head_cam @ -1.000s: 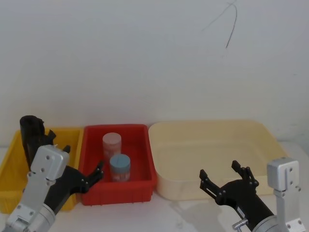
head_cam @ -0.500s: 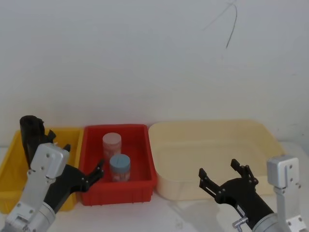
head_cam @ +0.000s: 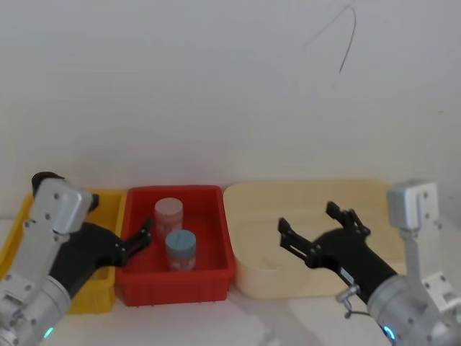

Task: Pick up the garbage bag with the one hand and transfer it to the other hand.

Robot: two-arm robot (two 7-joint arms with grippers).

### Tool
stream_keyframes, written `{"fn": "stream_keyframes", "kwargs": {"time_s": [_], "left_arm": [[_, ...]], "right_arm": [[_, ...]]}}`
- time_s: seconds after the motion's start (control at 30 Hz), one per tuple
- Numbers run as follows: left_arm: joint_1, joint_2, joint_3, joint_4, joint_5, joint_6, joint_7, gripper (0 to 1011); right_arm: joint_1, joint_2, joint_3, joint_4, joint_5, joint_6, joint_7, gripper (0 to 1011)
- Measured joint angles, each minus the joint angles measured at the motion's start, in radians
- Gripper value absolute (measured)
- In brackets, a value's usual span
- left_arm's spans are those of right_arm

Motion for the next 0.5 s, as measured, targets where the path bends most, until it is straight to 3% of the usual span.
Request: {"fn": "stream_keyframes", "kwargs": {"time_s": [0.3,0.43,0.5], "left_arm": [[0.061,0.034,-0.071,-0.118,-0.058,0.120,-0.007,1001],[0.096,0.045,-0.102,-0.153,-0.078,0.155,-0.006,1001],[0.134,0.055,-0.134,-0.183,-0.096,0.185,-0.002,1001]], "right_arm": [[0.088,-0.018,-0.055,-0.009,-0.015,0.096,0.020,1001],[0.127,-0.027,-0.085,0.012,-0.026,0.121,0.031,1001],[0.155,-0.036,-0.109,0.037,-0.037,0.136,0.043,1001]]}}
